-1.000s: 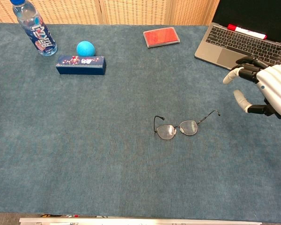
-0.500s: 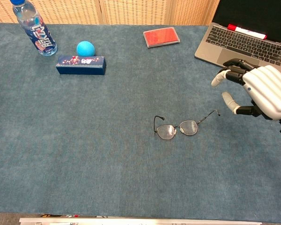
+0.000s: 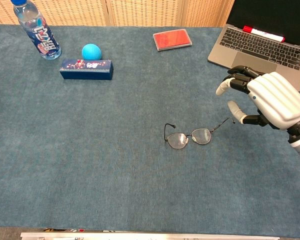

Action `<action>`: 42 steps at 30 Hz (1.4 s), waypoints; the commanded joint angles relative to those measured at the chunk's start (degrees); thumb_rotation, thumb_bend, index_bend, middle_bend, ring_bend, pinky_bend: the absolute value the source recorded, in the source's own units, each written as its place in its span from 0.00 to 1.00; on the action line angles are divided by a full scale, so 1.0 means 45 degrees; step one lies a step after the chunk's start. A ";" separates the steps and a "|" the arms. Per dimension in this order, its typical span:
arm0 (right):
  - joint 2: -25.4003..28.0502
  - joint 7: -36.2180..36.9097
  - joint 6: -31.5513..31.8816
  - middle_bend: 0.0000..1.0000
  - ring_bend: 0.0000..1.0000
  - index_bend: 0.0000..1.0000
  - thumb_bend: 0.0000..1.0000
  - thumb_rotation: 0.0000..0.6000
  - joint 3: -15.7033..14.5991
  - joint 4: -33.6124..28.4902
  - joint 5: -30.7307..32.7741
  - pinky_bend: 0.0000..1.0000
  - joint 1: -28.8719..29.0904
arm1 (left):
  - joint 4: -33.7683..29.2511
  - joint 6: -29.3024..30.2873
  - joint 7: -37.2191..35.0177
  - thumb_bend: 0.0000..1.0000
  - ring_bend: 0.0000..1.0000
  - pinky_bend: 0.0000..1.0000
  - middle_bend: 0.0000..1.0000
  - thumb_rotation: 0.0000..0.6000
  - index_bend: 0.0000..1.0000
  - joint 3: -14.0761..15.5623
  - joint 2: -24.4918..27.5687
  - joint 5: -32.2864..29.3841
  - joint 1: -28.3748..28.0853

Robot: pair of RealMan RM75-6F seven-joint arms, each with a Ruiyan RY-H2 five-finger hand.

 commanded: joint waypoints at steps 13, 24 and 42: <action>-0.0383 0.0044 -0.0320 0.39 0.19 0.41 0.45 1.00 -0.0042 0.0315 0.0163 0.39 0.0257 | -0.0010 -0.0014 0.0004 0.00 0.35 0.55 0.50 1.00 0.65 0.0012 0.0006 0.0021 -0.0001; -0.0933 0.0177 -0.0662 0.40 0.19 0.43 0.45 1.00 -0.0024 0.0802 0.0256 0.39 0.0585 | -0.0035 0.0017 -0.0038 0.00 0.35 0.55 0.50 1.00 0.65 0.0034 0.0036 0.0096 0.0009; -0.1688 0.0134 -0.1127 0.41 0.19 0.43 0.45 1.00 -0.0060 0.1487 0.0452 0.39 0.1007 | -0.0046 0.0051 -0.0141 0.00 0.35 0.55 0.50 1.00 0.65 0.0049 0.0070 0.0156 0.0023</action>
